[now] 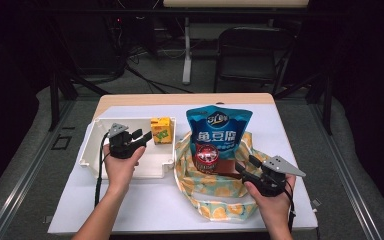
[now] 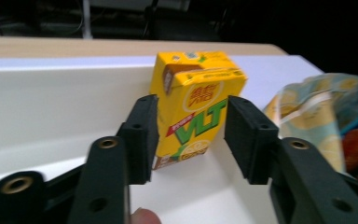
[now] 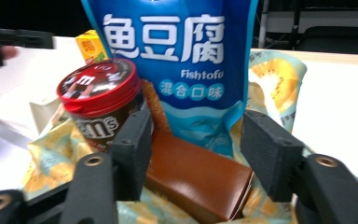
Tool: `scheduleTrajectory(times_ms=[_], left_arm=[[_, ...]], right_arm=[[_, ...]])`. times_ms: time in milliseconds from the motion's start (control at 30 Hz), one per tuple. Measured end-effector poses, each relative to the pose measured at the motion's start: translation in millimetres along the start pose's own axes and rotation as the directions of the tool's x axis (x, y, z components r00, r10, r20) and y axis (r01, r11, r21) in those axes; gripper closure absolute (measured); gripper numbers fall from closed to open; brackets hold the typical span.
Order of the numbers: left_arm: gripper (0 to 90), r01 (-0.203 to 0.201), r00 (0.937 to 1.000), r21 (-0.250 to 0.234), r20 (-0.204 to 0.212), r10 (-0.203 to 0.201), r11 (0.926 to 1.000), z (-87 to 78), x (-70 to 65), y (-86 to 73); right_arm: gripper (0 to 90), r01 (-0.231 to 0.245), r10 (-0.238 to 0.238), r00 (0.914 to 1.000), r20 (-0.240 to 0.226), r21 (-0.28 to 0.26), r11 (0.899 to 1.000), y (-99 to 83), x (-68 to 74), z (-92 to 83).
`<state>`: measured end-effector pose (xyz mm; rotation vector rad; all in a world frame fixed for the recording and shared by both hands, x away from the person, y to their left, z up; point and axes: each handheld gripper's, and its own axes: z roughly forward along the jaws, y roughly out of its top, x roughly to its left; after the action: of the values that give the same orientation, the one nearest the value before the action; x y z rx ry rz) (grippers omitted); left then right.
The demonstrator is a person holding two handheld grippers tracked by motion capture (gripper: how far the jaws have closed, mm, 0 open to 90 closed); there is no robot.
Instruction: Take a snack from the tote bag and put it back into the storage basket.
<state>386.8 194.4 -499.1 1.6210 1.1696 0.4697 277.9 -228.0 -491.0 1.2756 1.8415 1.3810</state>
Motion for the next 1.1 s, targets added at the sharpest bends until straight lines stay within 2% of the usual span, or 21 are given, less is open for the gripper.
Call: scheduleTrajectory(times_ms=[67,167,267,300,433,467,533,633,700,733,800,900,967,1100], left_arm=[[49.1,-0.006,0.9998,-0.02,0.017,0.006,0.9998,-8.1,-1.4,-1.6],[47.3,-0.028,0.9986,-0.022,0.044,0.029,0.9994,-16.1,-5.5,-6.5],[46.3,-0.044,0.9965,-0.017,0.07,0.045,0.9989,-21.5,-9.8,-11.9],[46.2,-0.044,0.9957,-0.03,0.081,0.046,0.9986,-23.7,-11.6,-14.2],[45.7,-0.075,0.9924,-0.049,0.094,0.079,0.996,-29.3,-15.9,-19.3],[45.7,-0.072,0.992,-0.053,0.1,0.077,0.996,-30.6,-17.0,-20.1],[45.4,-0.056,0.9904,-0.066,0.122,0.064,0.9962,-33.6,-19.1,-21.0],[44.8,-0.067,0.9874,-0.066,0.139,0.076,0.9955,-35.3,-22.6,-21.0],[47.0,-0.096,0.9876,-0.065,0.119,0.103,0.9933,-36.9,-24.8,-21.4],[47.7,-0.1,0.9876,-0.076,0.113,0.109,0.992,-38.0,-25.9,-21.7],[47.6,-0.1,0.9859,-0.079,0.127,0.109,0.9919,-38.7,-26.9,-22.0],[46.0,-0.101,0.9858,-0.064,0.129,0.108,0.9928,-37.9,-27.8,-22.8],[45.8,-0.096,0.9867,-0.055,0.126,0.103,0.9938,-37.2,-27.5,-23.5],[46.7,-0.092,0.9866,-0.06,0.129,0.099,0.994,-37.6,-28.4,-22.8]], right_arm=[[46.2,0.007,-0.007,1.0,0.007,0.006,1.0,3.1,-1.8,2.7],[48.6,0.024,-0.024,0.9994,0.026,0.011,1.0,7.5,-3.7,7.7],[56.7,0.031,-0.031,0.9989,0.035,0.01,0.999,12.9,-6.7,13.7],[59.1,0.029,-0.03,0.9986,0.043,0.011,1.0,14.4,-7.3,15.1],[63.3,0.036,-0.037,0.998,0.051,0.014,0.999,23.9,-13.2,22.0],[63.6,0.037,-0.037,0.9981,0.05,0.012,0.999,25.4,-14.4,23.4],[63.6,0.04,-0.04,0.9974,0.059,0.007,0.999,29.8,-18.4,26.2],[62.9,0.045,-0.045,0.9975,0.055,0.0,0.999,35.3,-24.6,29.1],[59.1,0.046,-0.046,0.9982,0.039,-0.006,0.999,37.9,-27.4,31.6],[54.5,0.056,-0.056,0.998,0.031,0.001,0.998,39.5,-28.3,33.8],[51.7,0.078,-0.078,0.9967,0.026,-0.002,0.997,41.8,-27.7,37.6],[51.2,0.089,-0.089,0.9959,0.02,-0.009,0.996,44.5,-27.6,42.2],[50.2,0.073,-0.073,0.9972,0.018,-0.01,0.997,46.1,-28.7,45.8],[50.4,0.076,-0.076,0.9969,-0.02,-0.011,0.997,50.1,-29.6,53.1]])
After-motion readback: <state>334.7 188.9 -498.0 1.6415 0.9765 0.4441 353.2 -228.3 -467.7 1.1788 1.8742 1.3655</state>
